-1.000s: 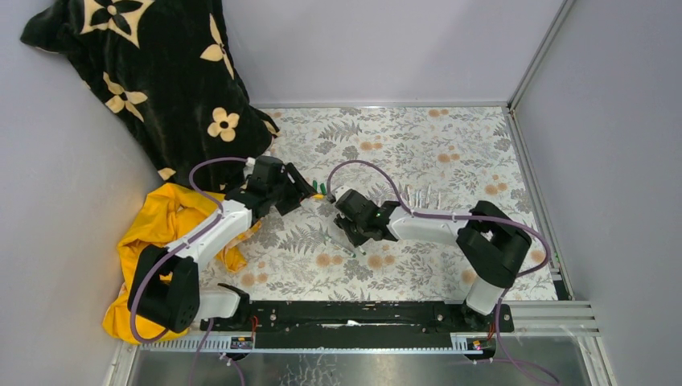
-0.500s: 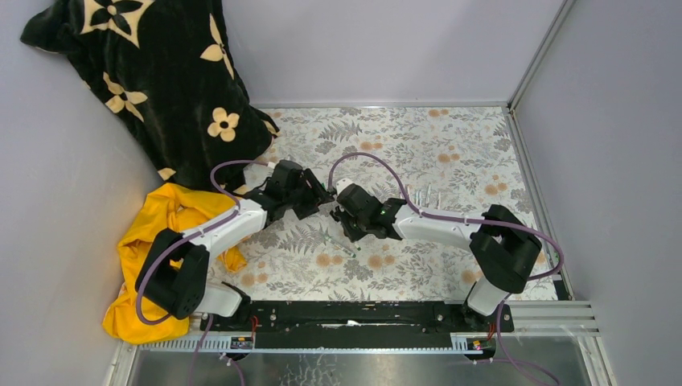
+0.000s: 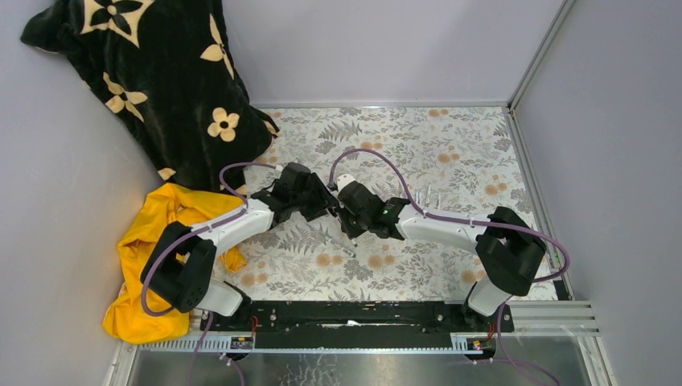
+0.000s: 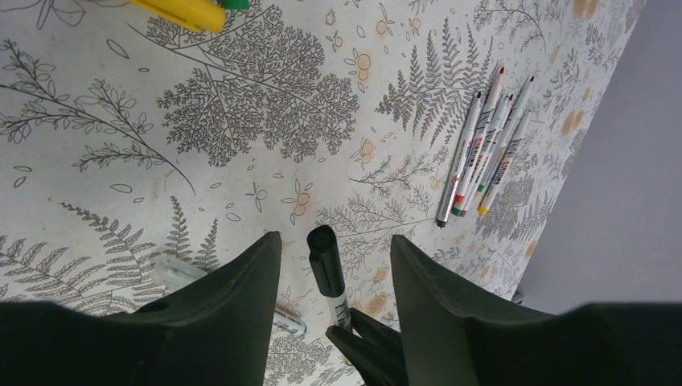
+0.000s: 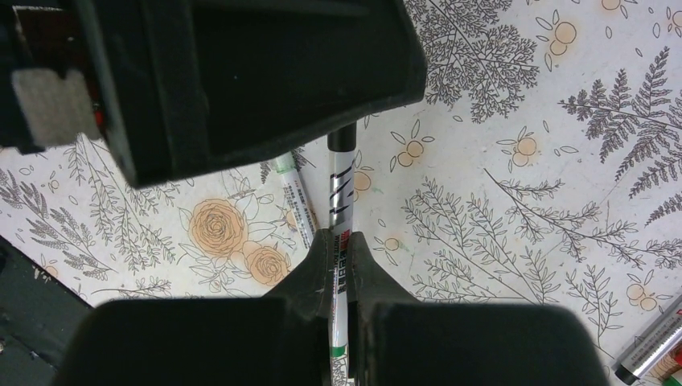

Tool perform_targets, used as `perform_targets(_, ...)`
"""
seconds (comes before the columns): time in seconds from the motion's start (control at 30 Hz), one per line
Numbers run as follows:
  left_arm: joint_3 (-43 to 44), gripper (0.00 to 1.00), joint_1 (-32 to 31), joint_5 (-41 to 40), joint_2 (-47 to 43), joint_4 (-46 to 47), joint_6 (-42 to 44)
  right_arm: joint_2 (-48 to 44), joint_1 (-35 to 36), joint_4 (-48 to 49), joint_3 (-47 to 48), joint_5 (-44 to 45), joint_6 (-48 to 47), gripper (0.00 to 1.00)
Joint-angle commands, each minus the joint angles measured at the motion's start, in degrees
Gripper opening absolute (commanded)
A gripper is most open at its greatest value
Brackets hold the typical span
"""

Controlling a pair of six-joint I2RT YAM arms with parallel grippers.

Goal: Open the pen caps

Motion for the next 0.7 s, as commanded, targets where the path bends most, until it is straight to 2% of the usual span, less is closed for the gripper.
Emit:
perform_targets(0.0, 1.62, 0.55, -0.51, 0.31, 1.03, 3.99, -0.9, -2.81, 0.35, 2.61, 2.18, 1.74, 0.9, 0.0)
perform_targets(0.13, 1.92, 0.47, -0.86, 0.66, 2.01, 4.61, -1.27, -2.53, 0.22, 2.75, 2.43, 2.14, 0.88, 0.0)
perform_targets(0.33, 2.13, 0.43, -1.09, 0.57, 2.74, 4.97, -1.71, -2.23, -0.35, 3.29, 2.43, 1.96, 1.04, 0.0)
perform_targets(0.43, 2.36, 0.36, -1.14, 0.55, 2.91, 5.28, -1.82, -2.26, -0.44, 3.75, 1.95, 2.4, 1.24, 0.0)
perform_targets(0.53, 3.28, 0.23, -1.21, 0.77, 3.33, 5.29, -1.91, -2.17, -0.67, 3.94, 1.65, 2.47, 1.37, 0.0)
perform_targets(0.63, 4.0, 0.01, -1.4, 0.84, 3.58, 5.37, -1.64, -2.13, -0.92, 3.95, 1.56, 2.95, 1.39, 0.0)
perform_targets(0.67, 4.23, 0.0, -1.48, 0.8, 3.83, 5.38, -1.46, -2.17, -1.05, 3.88, 1.56, 2.97, 1.47, 0.0)
